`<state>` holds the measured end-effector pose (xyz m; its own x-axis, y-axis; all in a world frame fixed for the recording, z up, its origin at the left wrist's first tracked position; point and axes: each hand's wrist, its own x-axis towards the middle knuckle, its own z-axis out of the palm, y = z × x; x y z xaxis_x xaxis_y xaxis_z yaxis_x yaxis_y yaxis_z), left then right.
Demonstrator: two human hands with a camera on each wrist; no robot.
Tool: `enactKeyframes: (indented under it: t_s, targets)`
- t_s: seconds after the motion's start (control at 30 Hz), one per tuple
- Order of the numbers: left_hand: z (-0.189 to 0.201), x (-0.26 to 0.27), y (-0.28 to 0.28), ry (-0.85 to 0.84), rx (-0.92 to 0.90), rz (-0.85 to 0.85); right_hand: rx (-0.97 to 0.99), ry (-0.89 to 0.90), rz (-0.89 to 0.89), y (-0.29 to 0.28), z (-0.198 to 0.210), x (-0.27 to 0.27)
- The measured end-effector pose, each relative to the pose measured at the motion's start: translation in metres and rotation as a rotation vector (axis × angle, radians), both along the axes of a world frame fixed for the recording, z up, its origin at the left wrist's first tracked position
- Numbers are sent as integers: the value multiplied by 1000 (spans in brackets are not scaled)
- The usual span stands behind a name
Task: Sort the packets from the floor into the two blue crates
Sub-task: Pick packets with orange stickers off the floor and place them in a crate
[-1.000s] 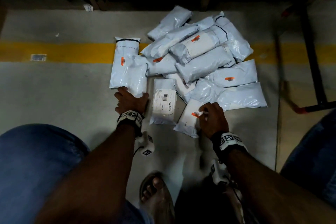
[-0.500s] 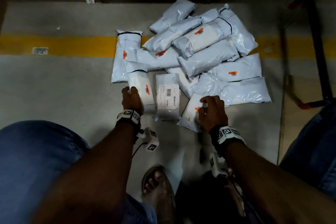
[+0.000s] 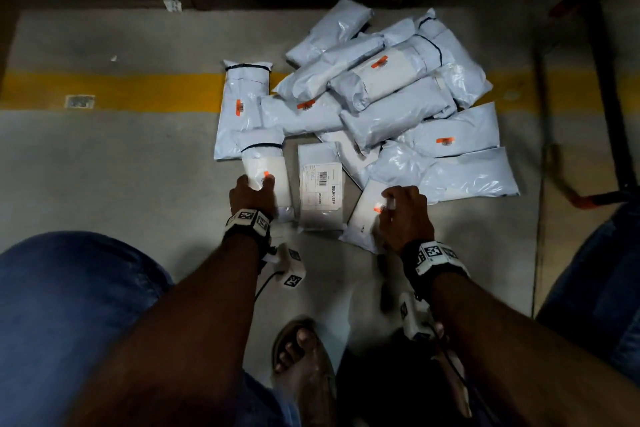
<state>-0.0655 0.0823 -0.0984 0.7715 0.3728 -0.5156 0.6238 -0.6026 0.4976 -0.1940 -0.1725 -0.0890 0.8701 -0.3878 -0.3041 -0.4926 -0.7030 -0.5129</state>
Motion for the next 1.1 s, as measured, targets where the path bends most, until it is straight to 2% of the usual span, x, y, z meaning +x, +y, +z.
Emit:
enactKeyframes:
  t_s: [0.17,0.3,0.47,0.57,0.7,0.8,0.87,1.0,1.1]
  targets:
    - [3,-1,-7,83,102,-5,17,1,-28,-2,-2,5]
    - [14,-3,-18,-77,246,-34,6,-128,-72,-6,1,18]
    - [21,-4,-33,-255,403,-344,-24,-311,-105,-17,11,53]
    - [23,-10,-45,-337,399,-554,-60,-364,-74,-32,19,82]
    - [20,-21,-59,-340,394,-729,-39,-384,-78,-56,32,114]
    - [10,-30,-70,-245,412,-825,-29,-341,-46,-75,38,134]
    - [3,-37,-76,-155,399,-801,-17,-267,19,-86,35,141]
    - [-4,-38,-79,-87,381,-714,-42,2,108,-92,22,135]
    - [-4,-32,-75,-104,373,-695,-43,185,143,-85,11,119]
